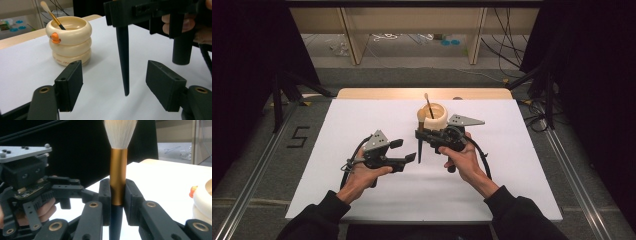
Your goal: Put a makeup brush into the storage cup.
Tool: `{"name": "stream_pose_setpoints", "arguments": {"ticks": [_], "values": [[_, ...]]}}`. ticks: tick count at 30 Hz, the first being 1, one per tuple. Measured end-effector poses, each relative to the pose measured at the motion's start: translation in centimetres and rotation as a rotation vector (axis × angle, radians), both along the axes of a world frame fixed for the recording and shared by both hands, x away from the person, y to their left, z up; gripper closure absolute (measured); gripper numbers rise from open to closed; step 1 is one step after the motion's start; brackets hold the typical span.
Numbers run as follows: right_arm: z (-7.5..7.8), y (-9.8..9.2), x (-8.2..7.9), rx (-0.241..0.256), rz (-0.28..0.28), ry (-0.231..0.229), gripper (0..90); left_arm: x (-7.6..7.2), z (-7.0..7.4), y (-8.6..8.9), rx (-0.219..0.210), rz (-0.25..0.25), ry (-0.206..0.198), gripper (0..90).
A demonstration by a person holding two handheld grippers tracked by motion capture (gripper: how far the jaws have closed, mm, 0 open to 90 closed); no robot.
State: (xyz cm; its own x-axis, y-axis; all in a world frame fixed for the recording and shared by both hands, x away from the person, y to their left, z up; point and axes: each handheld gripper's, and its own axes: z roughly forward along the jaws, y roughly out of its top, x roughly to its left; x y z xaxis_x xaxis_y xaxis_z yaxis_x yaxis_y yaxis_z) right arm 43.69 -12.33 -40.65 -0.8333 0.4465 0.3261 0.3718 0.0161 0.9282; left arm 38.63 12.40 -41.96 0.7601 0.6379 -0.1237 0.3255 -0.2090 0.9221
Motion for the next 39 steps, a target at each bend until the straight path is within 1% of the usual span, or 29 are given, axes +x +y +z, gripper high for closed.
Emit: {"name": "stream_pose_setpoints", "arguments": {"ticks": [3, 4, 5, 6, 7, 8, 9, 10, 11, 12, 13, 14, 15, 16, 18, 19, 20, 21, 22, 23, 24, 26, 29, 30, 32, 34, 35, 38, 39], "values": [[0.0, -0.2, 0.2, -0.014, -0.008, -0.011, 78.2, -0.4, -0.2, 0.2, 0.020, 0.014, 0.000, 27.2], [0.0, -0.3, 0.3, -0.019, -0.013, -0.029, 78.2, -0.5, -0.2, 0.3, 0.036, 0.014, -0.014, 26.6], [0.0, -0.3, 0.3, -0.022, -0.018, -0.023, 78.2, -0.6, -0.3, 0.4, 0.040, 0.014, -0.013, 25.7], [0.1, -0.4, 0.3, -0.028, -0.020, -0.018, 78.2, -0.8, -0.3, 0.4, 0.036, 0.022, -0.006, 25.1], [0.2, -0.5, 0.4, -0.045, -0.019, -0.020, 78.2, -0.9, -0.3, 0.5, 0.041, 0.021, -0.009, 24.3], [0.1, -0.5, 0.5, -0.031, -0.028, -0.029, 78.2, -0.9, -0.4, 0.5, 0.033, 0.017, -0.004, 23.5], [0.3, -0.7, 0.5, -0.055, -0.026, -0.022, 78.2, -1.0, -0.4, 0.6, 0.038, 0.017, -0.001, 22.9], [0.3, -0.7, 0.6, -0.050, -0.038, -0.040, 78.2, -1.0, -0.5, 0.7, 0.039, 0.015, -0.001, 22.4], [0.6, -0.9, 0.6, -0.071, -0.037, -0.042, 78.2, -1.0, -0.6, 0.9, 0.045, 0.010, -0.010, 22.0], [0.7, -0.8, 0.8, -0.061, -0.043, -0.059, 78.2, -1.0, -0.7, 1.0, 0.037, 0.018, -0.002, 21.7], [0.9, -1.0, 0.8, -0.065, -0.044, -0.064, 78.2, -1.0, -0.8, 1.2, 0.038, 0.023, 0.001, 21.2], [1.0, -1.0, 0.9, -0.058, -0.050, -0.066, 78.2, -1.1, -0.8, 1.3, 0.032, 0.030, 0.011, 20.6], [1.2, -1.1, 0.9, -0.065, -0.049, -0.068, 78.2, -1.2, -0.9, 1.4, 0.030, 0.034, 0.010, 20.2], [1.3, -1.2, 1.0, -0.071, -0.049, -0.071, 78.2, -1.2, -0.9, 1.6, 0.039, 0.030, 0.003, 19.8], [1.4, -1.4, 1.3, -0.060, -0.059, -0.075, 78.2, -1.4, -0.9, 1.8, 0.044, 0.034, 0.003, 19.1], [1.5, -1.5, 1.4, -0.070, -0.064, -0.076, 78.2, -1.5, -1.0, 1.8, 0.045, 0.037, 0.009, 18.8], [1.6, -1.6, 1.4, -0.076, -0.066, -0.070, 78.1, -1.6, -1.1, 1.9, 0.051, 0.034, 0.007, 18.8], [1.7, -1.7, 1.6, -0.085, -0.069, -0.081, 78.2, -1.8, -1.1, 2.0, 0.060, 0.034, 0.005, 18.8], [1.8, -1.7, 1.7, -0.087, -0.071, -0.078, 78.2, -1.9, -1.1, 2.1, 0.073, 0.033, -0.004, 18.8], [1.8, -1.7, 1.8, -0.080, -0.075, -0.082, 78.2, -2.0, -1.2, 2.1, 0.070, 0.031, -0.003, 18.8], [1.9, -1.8, 1.9, -0.093, -0.075, -0.084, 78.2, -2.1, -1.2, 2.2, 0.067, 0.031, -0.001, 18.8], [2.0, -1.9, 2.2, -0.090, -0.080, -0.085, 78.2, -2.3, -1.3, 2.3, 0.068, 0.041, 0.000, 18.8], [2.1, -1.9, 2.5, -0.094, -0.083, -0.078, 78.2, -2.5, -1.4, 2.4, 0.085, 0.046, -0.011, 18.8], [2.2, -2.0, 2.6, -0.097, -0.088, -0.084, 78.2, -2.5, -1.4, 2.5, 0.087, 0.046, -0.015, 18.8], [2.2, -2.0, 2.9, -0.091, -0.094, -0.094, 78.2, -2.7, -1.5, 2.5, 0.081, 0.050, -0.009, 18.8], [2.4, -2.0, 3.0, -0.090, -0.095, -0.085, 78.1, -2.8, -1.6, 2.5, 0.092, 0.055, -0.014, 18.8], [2.4, -2.1, 3.2, -0.107, -0.095, -0.089, 78.2, -2.9, -1.7, 2.4, 0.093, 0.054, -0.016, 18.7], [2.6, -2.0, 3.4, -0.093, -0.099, -0.091, 78.2, -3.1, -1.8, 2.5, 0.102, 0.058, -0.019, 17.4], [2.7, -2.1, 3.5, -0.098, -0.100, -0.091, 78.2, -3.1, -1.8, 2.6, 0.094, 0.058, -0.022, 17.4]]}}
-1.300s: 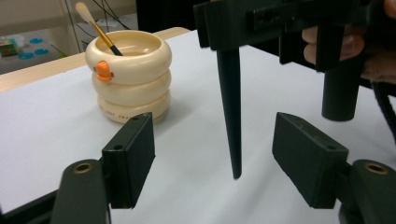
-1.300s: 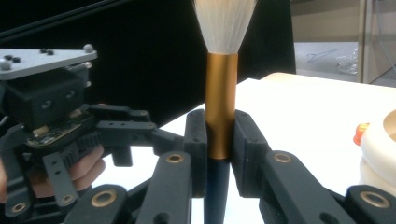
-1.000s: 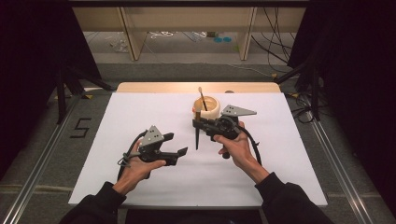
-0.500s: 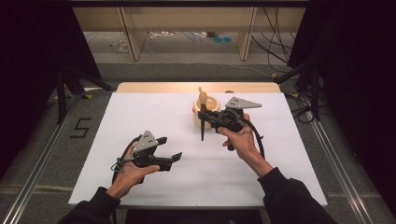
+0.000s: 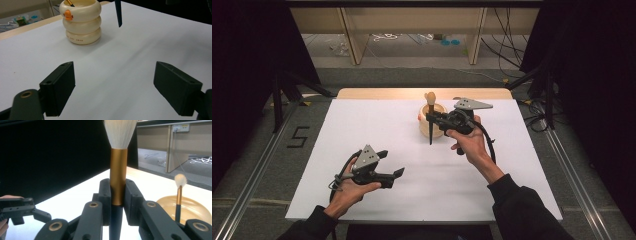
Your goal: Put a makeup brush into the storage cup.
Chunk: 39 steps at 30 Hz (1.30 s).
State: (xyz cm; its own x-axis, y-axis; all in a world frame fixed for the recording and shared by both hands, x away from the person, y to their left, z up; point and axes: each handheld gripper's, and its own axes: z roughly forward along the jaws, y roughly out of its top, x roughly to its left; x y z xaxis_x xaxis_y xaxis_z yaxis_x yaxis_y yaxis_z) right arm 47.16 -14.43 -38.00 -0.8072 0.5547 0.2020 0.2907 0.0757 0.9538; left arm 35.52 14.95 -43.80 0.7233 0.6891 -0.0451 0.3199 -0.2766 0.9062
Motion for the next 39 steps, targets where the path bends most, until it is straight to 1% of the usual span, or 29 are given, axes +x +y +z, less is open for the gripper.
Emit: {"name": "stream_pose_setpoints", "arguments": {"ticks": [2, 5, 6, 7, 8, 9, 10, 12, 13, 14, 15, 17, 18, 19, 21, 23, 24, 25, 26, 28, 29, 30, 31, 33, 34, 35, 36, 37, 39], "values": [[0.2, -0.1, 0.1, -0.001, -0.007, 0.002, 78.1, -0.1, 0.0, 0.1, 0.008, 0.000, -0.007, 17.4], [0.5, -0.3, 0.5, -0.009, -0.012, -0.001, 78.2, -0.2, -0.1, 0.1, 0.005, 0.002, -0.001, 17.4], [0.5, -0.3, 0.7, 0.005, -0.019, -0.028, 78.1, -0.3, -0.1, 0.1, 0.002, 0.005, -0.002, 17.4], [0.7, -0.4, 0.7, 0.000, -0.017, -0.007, 78.2, -0.4, -0.1, 0.0, -0.001, 0.004, -0.002, 17.3], [0.8, -0.4, 0.8, 0.000, -0.018, 0.000, 78.2, -0.4, -0.1, 0.0, 0.002, 0.005, -0.004, 17.4], [0.9, -0.5, 1.0, -0.003, -0.023, -0.017, 78.2, -0.4, -0.1, 0.1, 0.010, -0.005, -0.013, 17.3], [1.0, -0.5, 1.2, 0.002, -0.026, -0.019, 78.2, -0.4, -0.1, 0.0, 0.005, 0.001, -0.008, 17.4], [1.2, -0.5, 1.5, 0.006, -0.029, -0.021, 78.2, -0.5, -0.1, 0.0, 0.006, -0.006, -0.011, 17.3], [1.3, -0.6, 1.6, 0.000, -0.030, -0.007, 78.1, -0.5, -0.1, 0.0, 0.007, -0.005, -0.011, 17.3], [1.3, -0.5, 1.8, 0.012, -0.035, -0.014, 78.2, -0.5, -0.1, -0.1, 0.007, -0.007, -0.017, 17.4], [1.3, -0.6, 2.0, 0.001, -0.039, -0.007, 78.2, -0.5, -0.1, -0.1, 0.007, -0.006, -0.017, 17.4], [1.4, -0.6, 2.3, -0.008, -0.047, -0.013, 78.1, -0.5, -0.1, 0.0, 0.018, -0.009, -0.025, 17.3], [1.4, -0.6, 2.5, -0.004, -0.049, -0.034, 78.2, -0.4, -0.1, 0.0, 0.023, -0.010, -0.033, 17.3], [1.5, -0.6, 2.6, -0.001, -0.053, -0.015, 78.2, -0.4, -0.1, 0.1, 0.025, -0.010, -0.036, 17.3], [1.6, -0.7, 2.9, -0.007, -0.058, -0.014, 78.1, -0.5, -0.1, 0.1, 0.023, -0.007, -0.028, 17.3], [1.7, -0.6, 3.1, -0.003, -0.064, -0.025, 78.2, -0.4, -0.2, 0.1, 0.026, -0.001, -0.033, 17.3], [1.8, -0.6, 3.2, -0.017, -0.065, -0.024, 78.1, -0.3, -0.1, 0.2, 0.039, 0.001, -0.052, 17.3], [1.7, -0.6, 3.4, -0.010, -0.065, -0.041, 78.1, -0.4, -0.1, 0.1, 0.036, -0.002, -0.045, 17.3], [1.8, -0.6, 3.4, -0.024, -0.067, -0.024, 78.1, -0.4, -0.1, 0.1, 0.030, 0.001, -0.045, 17.3], [1.9, -0.5, 3.5, -0.022, -0.070, -0.034, 78.2, -0.4, -0.1, 0.1, 0.035, 0.002, -0.049, 17.3], [2.0, -0.4, 3.6, -0.018, -0.069, -0.027, 78.1, -0.4, -0.1, 0.1, 0.035, 0.003, -0.050, 17.3], [2.0, -0.4, 3.7, -0.021, -0.070, -0.035, 78.1, -0.4, -0.1, 0.1, 0.037, 0.006, -0.053, 17.3], [2.0, -0.4, 3.8, -0.026, -0.074, -0.055, 78.2, -0.4, -0.1, 0.1, 0.038, 0.006, -0.055, 17.3], [2.2, -0.3, 3.9, -0.029, -0.070, -0.034, 78.1, -0.5, -0.1, 0.0, 0.028, 0.002, -0.037, 17.3], [2.2, -0.2, 4.0, -0.024, -0.073, -0.035, 78.1, -0.5, -0.2, 0.0, 0.025, 0.001, -0.032, 17.3], [2.2, -0.3, 4.2, -0.029, -0.074, -0.052, 78.1, -0.5, -0.2, 0.0, 0.024, 0.000, -0.030, 17.3], [2.2, -0.2, 4.2, -0.024, -0.074, -0.033, 78.2, -0.5, -0.2, 0.0, 0.022, 0.000, -0.027, 17.3], [2.2, -0.2, 4.2, -0.016, -0.075, -0.035, 78.2, -0.6, -0.2, 0.0, 0.021, -0.001, -0.026, 17.3], [2.3, -0.3, 4.4, -0.022, -0.075, -0.031, 78.1, -0.6, -0.2, 0.0, 0.020, -0.001, -0.025, 17.3]]}}
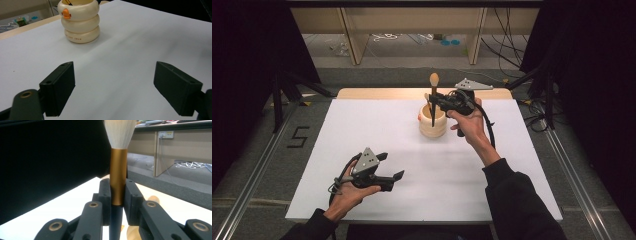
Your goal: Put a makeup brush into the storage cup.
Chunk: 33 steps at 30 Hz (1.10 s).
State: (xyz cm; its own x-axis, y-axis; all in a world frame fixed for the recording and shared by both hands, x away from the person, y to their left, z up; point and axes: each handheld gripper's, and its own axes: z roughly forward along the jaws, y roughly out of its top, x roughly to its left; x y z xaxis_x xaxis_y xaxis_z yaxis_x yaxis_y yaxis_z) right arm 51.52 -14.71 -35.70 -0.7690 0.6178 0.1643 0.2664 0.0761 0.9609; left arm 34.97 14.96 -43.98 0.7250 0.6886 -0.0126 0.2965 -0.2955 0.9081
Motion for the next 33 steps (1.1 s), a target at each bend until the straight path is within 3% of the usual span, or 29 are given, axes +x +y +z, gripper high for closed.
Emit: {"name": "stream_pose_setpoints", "arguments": {"ticks": [10, 12, 16, 26, 33], "values": [[0.8, -0.3, 0.5, 0.019, -0.017, -0.007, 78.1, 0.0, 0.0, 0.0, -0.003, 0.000, 0.002, 17.3], [0.9, -0.4, 0.7, 0.020, -0.026, -0.027, 78.1, 0.0, 0.0, 0.0, -0.005, -0.001, 0.003, 17.3], [1.0, -0.8, 0.9, 0.027, -0.038, -0.004, 78.1, 0.0, 0.0, 0.0, -0.002, 0.002, 0.002, 17.3], [0.8, -1.6, 1.7, 0.030, -0.077, -0.003, 78.1, 0.1, 0.0, -0.1, 0.004, 0.010, -0.010, 17.3], [0.5, -1.8, 2.5, 0.023, -0.090, -0.006, 78.1, 0.0, -0.1, -0.3, -0.016, -0.002, 0.015, 17.3]]}}
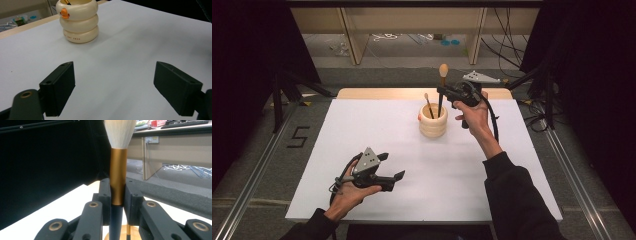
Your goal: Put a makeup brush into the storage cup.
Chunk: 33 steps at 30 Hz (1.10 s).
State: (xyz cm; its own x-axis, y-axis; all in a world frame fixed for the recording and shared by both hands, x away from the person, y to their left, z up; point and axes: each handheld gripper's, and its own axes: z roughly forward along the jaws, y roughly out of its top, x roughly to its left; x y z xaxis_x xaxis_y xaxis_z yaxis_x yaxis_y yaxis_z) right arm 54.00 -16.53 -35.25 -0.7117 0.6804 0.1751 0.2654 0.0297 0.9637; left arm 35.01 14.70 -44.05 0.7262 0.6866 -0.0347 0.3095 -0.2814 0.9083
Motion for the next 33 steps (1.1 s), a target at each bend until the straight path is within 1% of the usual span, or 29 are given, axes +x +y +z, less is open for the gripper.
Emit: {"name": "stream_pose_setpoints", "arguments": {"ticks": [1, 2, 3, 4, 5, 8, 9, 10, 11, 12, 13, 14, 15, 17, 19, 20, 21, 23, 24, 25, 27, 28, 31, 33], "values": [[0.0, 0.1, 0.1, 0.013, -0.001, -0.005, 78.1, 0.0, 0.0, 0.0, 0.000, -0.001, 0.002, 17.3], [0.1, 0.1, 0.2, 0.008, -0.001, -0.006, 78.1, 0.0, 0.0, 0.0, -0.002, -0.002, 0.004, 17.3], [0.1, 0.2, 0.3, 0.017, -0.001, -0.010, 78.1, 0.0, 0.1, 0.0, 0.003, -0.009, 0.001, 17.3], [0.2, 0.3, 0.3, 0.014, 0.000, -0.005, 78.1, 0.0, 0.1, 0.0, 0.006, -0.015, 0.000, 17.3], [0.2, 0.3, 0.4, 0.013, -0.001, -0.009, 78.1, 0.0, 0.1, 0.1, 0.011, -0.013, -0.012, 17.3], [0.1, 0.5, 0.7, 0.024, -0.001, -0.013, 78.1, 0.1, 0.1, 0.1, 0.018, -0.014, -0.024, 17.3], [0.0, 0.4, 0.7, 0.017, -0.004, -0.006, 78.1, 0.1, 0.1, 0.1, 0.020, -0.014, -0.028, 17.3], [-0.1, 0.5, 0.9, 0.022, -0.003, -0.007, 78.1, 0.1, 0.1, 0.1, 0.021, -0.012, -0.027, 17.3], [-0.2, 0.5, 1.0, 0.014, -0.007, -0.004, 78.2, 0.0, 0.1, 0.0, 0.013, -0.009, -0.015, 17.3], [-0.3, 0.5, 1.1, 0.019, -0.008, -0.002, 78.1, 0.1, 0.1, 0.0, 0.014, -0.009, -0.023, 17.3], [-0.4, 0.5, 1.2, 0.013, -0.013, -0.004, 78.1, 0.0, 0.0, 0.0, 0.005, -0.003, -0.009, 17.3], [-0.5, 0.5, 1.3, 0.018, -0.013, -0.001, 78.1, 0.0, 0.0, -0.1, -0.001, -0.002, 0.000, 17.4], [-0.7, 0.5, 1.5, 0.009, -0.021, -0.002, 78.1, 0.0, 0.0, -0.1, -0.004, -0.002, 0.006, 17.4], [-0.9, 0.6, 1.7, 0.018, -0.021, -0.003, 78.1, 0.0, 0.0, -0.1, -0.005, -0.004, 0.011, 17.3], [-1.1, 0.6, 1.9, 0.018, -0.022, 0.004, 78.1, -0.1, 0.0, -0.1, -0.003, -0.004, 0.014, 17.3], [-1.2, 0.6, 2.0, 0.008, -0.026, 0.012, 78.1, -0.1, 0.0, -0.1, -0.003, -0.005, 0.014, 17.4], [-1.3, 0.7, 2.0, 0.016, -0.025, 0.012, 78.1, -0.1, 0.0, -0.1, -0.002, -0.005, 0.014, 17.3], [-1.4, 0.7, 2.2, 0.007, -0.033, 0.007, 78.1, -0.1, 0.0, -0.1, 0.001, -0.008, 0.010, 17.4], [-1.5, 0.8, 2.3, 0.020, -0.027, 0.002, 78.1, -0.1, 0.0, -0.2, -0.001, -0.009, 0.011, 17.4], [-1.6, 0.7, 2.3, 0.013, -0.030, 0.005, 78.1, -0.1, 0.0, -0.2, -0.001, -0.009, 0.012, 17.4], [-1.7, 0.7, 2.4, 0.010, -0.034, 0.003, 78.1, -0.1, 0.0, -0.2, 0.002, -0.009, 0.012, 17.3], [-1.7, 0.8, 2.4, 0.014, -0.033, 0.010, 78.1, -0.1, 0.0, -0.2, 0.001, -0.008, 0.013, 17.3], [-2.0, 0.9, 2.6, 0.007, -0.037, 0.007, 78.1, -0.1, 0.0, -0.2, 0.007, -0.014, 0.008, 17.3], [-2.1, 0.9, 2.6, -0.001, -0.036, 0.014, 78.1, -0.1, 0.0, -0.2, 0.008, -0.016, 0.009, 17.3]]}}
